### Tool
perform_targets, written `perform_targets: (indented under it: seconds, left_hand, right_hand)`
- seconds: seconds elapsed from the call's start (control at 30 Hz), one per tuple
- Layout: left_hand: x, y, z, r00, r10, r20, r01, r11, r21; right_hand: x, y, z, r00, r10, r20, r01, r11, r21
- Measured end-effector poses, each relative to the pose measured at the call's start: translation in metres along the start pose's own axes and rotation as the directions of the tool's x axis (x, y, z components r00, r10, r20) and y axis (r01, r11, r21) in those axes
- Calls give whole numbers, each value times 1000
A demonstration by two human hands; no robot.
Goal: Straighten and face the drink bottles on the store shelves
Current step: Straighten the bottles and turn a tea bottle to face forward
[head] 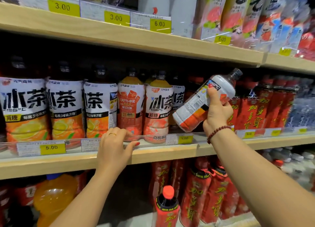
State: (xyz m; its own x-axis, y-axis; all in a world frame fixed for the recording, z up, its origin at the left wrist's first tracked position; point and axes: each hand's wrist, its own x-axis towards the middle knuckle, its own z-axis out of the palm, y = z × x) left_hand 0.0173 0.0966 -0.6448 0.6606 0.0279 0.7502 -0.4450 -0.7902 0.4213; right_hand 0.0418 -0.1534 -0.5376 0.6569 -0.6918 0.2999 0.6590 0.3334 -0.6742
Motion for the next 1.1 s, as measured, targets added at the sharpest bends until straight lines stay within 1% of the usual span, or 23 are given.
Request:
perform_targets:
  seconds: [0.1,0.13,0.23,0.37,0.43,0.5,0.57,0.67,0.77,0.83,0.9,0.97,1.03,1.1]
  left_hand:
    - [-1,-1,0,1000,13,3,-13,1000,6]
    - [-1,-2,1,1000,16,4,-16,1000,8]
    - [-1,-3,2,1000,31,0,-31,999,15]
    - [-1,-5,2,999,43,-6,-43,999,20]
    - [-1,-4,2,999,45,-11,-45,999,17]
    - [-2,-4,2,999,41,-9,-41,999,8]
    - [-2,-3,2,999,34,-16,-34,999,-4]
    - [-2,-3,2,1000,20,-11,-20,1000,-19]
    - [-1,-2,1,1000,12,-6,-12,1000,-25]
    - [0,-1,1,1000,-2,2,2,1000,-29]
    - [0,0,0,1000,-23,10,23,999,-39]
    - [0,1,-1,999,-38,14,38,998,-51]
    - [0,2,-1,999,-52,17,53,997,-59]
    - [1,3,-2,998,-67,23,68,996,-62]
  right_hand:
    - [12,12,-6,997,-83,-3,82,987,-142]
    - [15,15,-7,995,-96,13,96,982,-161]
    - [20,26,-11,993,-86,80,101,972,-210]
    - [17,45,-14,980,-93,178,156,911,-382]
    - [18,49,-9,973,-62,222,158,881,-446]
    - [16,51,-1,968,-25,249,164,815,-555]
    - [12,54,5,969,14,245,151,753,-641]
    - [10,56,4,966,47,255,144,721,-678]
    - [9,58,-6,950,29,311,208,686,-697]
    - [9,56,-16,927,89,365,217,667,-713]
    - [9,49,-24,889,184,419,211,647,-732]
    - [12,40,-31,852,244,464,226,627,-745]
    - [14,36,-37,824,290,487,234,609,-758]
    - [15,39,-42,806,328,493,257,557,-790]
